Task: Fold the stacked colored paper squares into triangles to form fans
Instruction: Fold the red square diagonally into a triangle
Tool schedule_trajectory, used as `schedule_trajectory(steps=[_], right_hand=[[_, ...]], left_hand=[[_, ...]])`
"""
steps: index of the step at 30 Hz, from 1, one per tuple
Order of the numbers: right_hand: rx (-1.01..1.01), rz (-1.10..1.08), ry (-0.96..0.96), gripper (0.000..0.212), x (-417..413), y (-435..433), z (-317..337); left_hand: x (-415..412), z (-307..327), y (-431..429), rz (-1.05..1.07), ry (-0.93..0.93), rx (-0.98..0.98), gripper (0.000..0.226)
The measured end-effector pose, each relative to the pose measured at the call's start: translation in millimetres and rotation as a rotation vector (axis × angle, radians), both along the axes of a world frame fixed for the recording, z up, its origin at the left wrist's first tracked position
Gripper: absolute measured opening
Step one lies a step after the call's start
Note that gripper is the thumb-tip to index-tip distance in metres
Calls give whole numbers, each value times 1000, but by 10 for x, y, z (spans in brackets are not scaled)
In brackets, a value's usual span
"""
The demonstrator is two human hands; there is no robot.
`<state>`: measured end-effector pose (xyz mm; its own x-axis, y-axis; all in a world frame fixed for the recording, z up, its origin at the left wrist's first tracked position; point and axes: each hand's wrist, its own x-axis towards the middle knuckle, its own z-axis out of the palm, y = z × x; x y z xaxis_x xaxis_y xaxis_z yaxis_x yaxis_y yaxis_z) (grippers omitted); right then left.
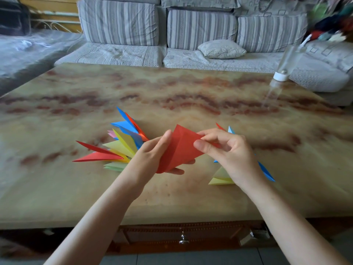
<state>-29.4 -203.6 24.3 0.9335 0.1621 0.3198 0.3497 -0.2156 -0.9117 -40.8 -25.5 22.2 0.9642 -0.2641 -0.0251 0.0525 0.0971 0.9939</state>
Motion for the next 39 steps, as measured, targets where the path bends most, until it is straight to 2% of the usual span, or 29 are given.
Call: schedule_trajectory(steps=[2, 4, 9, 11, 39], right_hand=[[28, -40, -4, 10, -4, 14, -4], [53, -59, 27, 6, -9, 30, 5], [87, -103, 58, 9, -5, 43, -21], [113, -117, 68, 12, -2, 47, -27], [154, -182, 159, 6, -68, 100, 27]], left_hand=[[-17, 18, -21, -54, 24, -11, 54], [-28, 23, -41, -62, 11, 3, 54], [-23, -54, -72, -24, -94, 74, 18], [-16, -74, -75, -21, -104, 82, 15], [-19, -94, -115, 31, -169, 72, 21]])
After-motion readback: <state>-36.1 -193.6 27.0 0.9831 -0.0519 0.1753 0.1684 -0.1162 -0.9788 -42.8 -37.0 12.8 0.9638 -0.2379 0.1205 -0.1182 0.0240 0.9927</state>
